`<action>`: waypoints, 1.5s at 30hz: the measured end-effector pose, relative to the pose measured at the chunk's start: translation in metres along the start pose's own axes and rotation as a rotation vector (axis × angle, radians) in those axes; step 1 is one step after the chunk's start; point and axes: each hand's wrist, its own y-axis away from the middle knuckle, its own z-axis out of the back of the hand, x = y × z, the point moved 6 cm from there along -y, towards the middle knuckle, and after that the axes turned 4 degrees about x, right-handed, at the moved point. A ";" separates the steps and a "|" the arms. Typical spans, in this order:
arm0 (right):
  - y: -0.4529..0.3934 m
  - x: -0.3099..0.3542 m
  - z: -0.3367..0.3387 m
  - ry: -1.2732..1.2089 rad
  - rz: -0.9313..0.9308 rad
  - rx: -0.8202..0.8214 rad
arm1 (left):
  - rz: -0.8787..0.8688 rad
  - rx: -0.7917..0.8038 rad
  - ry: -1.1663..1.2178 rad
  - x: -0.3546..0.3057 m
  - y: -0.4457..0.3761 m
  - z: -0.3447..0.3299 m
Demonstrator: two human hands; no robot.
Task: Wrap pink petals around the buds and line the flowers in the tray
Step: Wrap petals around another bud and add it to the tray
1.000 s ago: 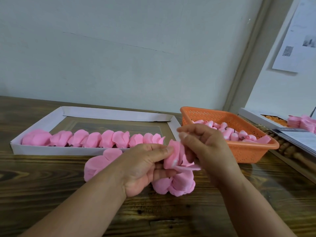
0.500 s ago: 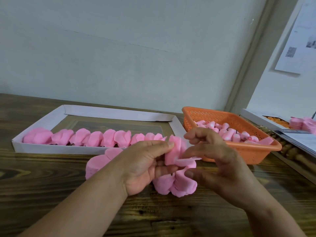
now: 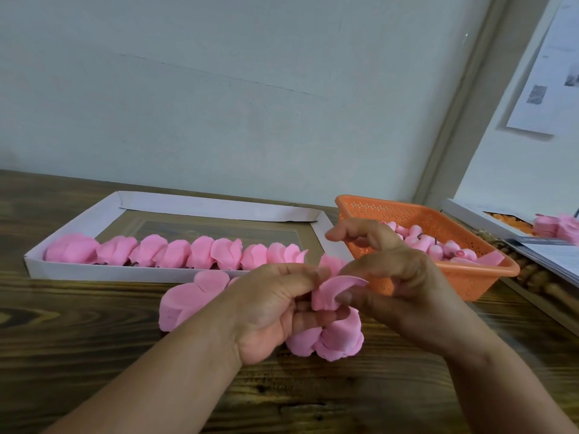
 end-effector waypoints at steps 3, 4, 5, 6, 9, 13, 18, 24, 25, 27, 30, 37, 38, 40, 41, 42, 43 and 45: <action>-0.002 -0.002 -0.002 -0.070 -0.014 -0.011 | -0.003 0.009 -0.041 0.000 -0.001 -0.002; -0.003 -0.002 -0.003 -0.071 -0.007 0.000 | -0.004 0.008 -0.048 0.000 -0.001 -0.003; -0.003 -0.001 -0.005 -0.058 -0.004 0.016 | -0.006 0.009 -0.052 0.000 -0.001 -0.004; -0.003 -0.001 -0.006 -0.039 -0.007 0.028 | -0.005 0.011 -0.053 0.000 0.000 -0.005; -0.004 -0.004 -0.005 -0.038 -0.047 0.016 | 0.002 0.001 -0.039 0.002 -0.002 -0.001; -0.005 -0.010 -0.002 -0.113 -0.076 -0.031 | 0.018 -0.025 0.038 0.004 -0.003 0.000; -0.005 -0.012 -0.003 -0.116 -0.092 -0.050 | 0.012 -0.040 0.086 0.002 -0.002 0.002; -0.006 -0.014 -0.004 -0.067 -0.121 -0.035 | -0.001 -0.053 0.033 0.004 -0.003 0.002; -0.005 -0.014 -0.004 -0.065 -0.124 -0.038 | -0.004 -0.054 0.018 0.005 -0.003 0.002; -0.004 -0.013 -0.004 -0.061 -0.115 -0.046 | -0.010 -0.056 -0.004 0.005 -0.002 0.000; -0.003 -0.013 -0.004 -0.064 -0.110 -0.046 | -0.020 -0.049 -0.017 0.004 -0.001 -0.001; -0.002 -0.015 -0.003 -0.084 -0.111 -0.075 | -0.081 0.034 -0.054 -0.003 0.003 -0.008; -0.002 -0.015 -0.003 -0.100 -0.110 -0.078 | -0.087 0.034 -0.053 -0.002 0.003 -0.008; -0.001 -0.017 -0.003 -0.156 -0.121 -0.094 | -0.096 0.030 -0.039 -0.002 0.003 -0.008; -0.001 -0.018 -0.004 -0.184 -0.126 -0.106 | -0.100 0.029 -0.029 -0.002 0.003 -0.007; 0.000 -0.019 -0.004 -0.211 -0.127 -0.120 | -0.102 0.030 -0.020 -0.002 0.003 -0.007; 0.001 -0.020 -0.004 -0.238 -0.124 -0.136 | -0.101 0.035 -0.015 -0.003 0.003 -0.008; 0.002 -0.020 -0.004 -0.293 -0.107 -0.175 | -0.092 0.056 -0.024 -0.003 0.004 -0.010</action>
